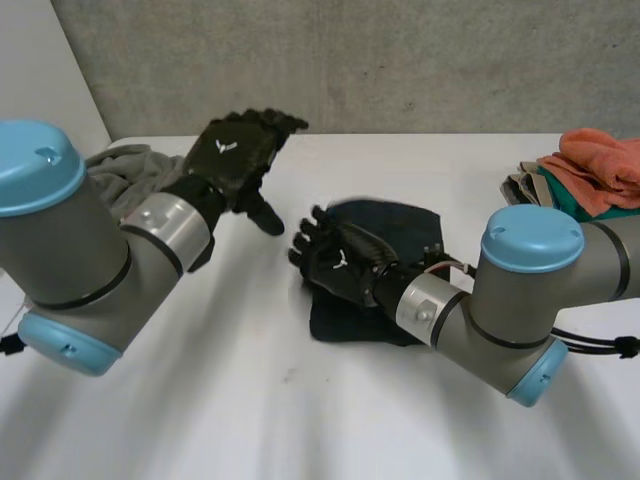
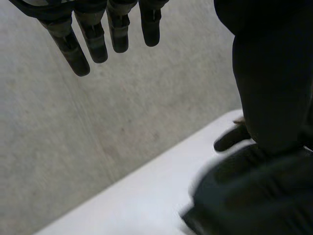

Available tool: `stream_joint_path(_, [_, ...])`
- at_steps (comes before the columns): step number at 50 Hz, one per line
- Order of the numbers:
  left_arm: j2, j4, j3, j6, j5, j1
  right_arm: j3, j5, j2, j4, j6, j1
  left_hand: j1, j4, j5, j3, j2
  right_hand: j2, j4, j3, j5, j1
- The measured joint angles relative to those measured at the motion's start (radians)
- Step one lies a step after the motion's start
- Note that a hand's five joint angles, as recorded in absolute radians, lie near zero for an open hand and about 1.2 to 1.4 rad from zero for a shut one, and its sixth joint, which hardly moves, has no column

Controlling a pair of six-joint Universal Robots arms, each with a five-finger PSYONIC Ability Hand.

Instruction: Fold the laundry.

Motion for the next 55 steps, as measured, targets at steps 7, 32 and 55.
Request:
stream_joint_path(7, [-0.051, 0.016, 0.139, 0.003, -0.092, -0.018, 0.008, 0.078, -0.097, 0.025, 0.317, -0.049, 0.000, 0.000, 0.000, 0.000, 0.000, -0.088, -0.113, -0.113, -0.102, -0.056])
stream_joint_path(32, [-0.596, -0.275, 0.643, 0.026, -0.077, -0.240, -0.176, 0.354, -0.015, 0.390, 0.803, -0.236, 0.000, 0.000, 0.000, 0.000, 0.000, -0.088, -0.113, -0.113, -0.102, -0.056])
stream_joint_path(55, [-0.514, -0.430, 0.587, 0.226, -0.247, -0.232, -0.213, 0.515, 0.000, 0.379, 0.597, -0.165, 0.000, 0.000, 0.000, 0.000, 0.000, -0.100, -0.113, -0.113, -0.102, -0.067])
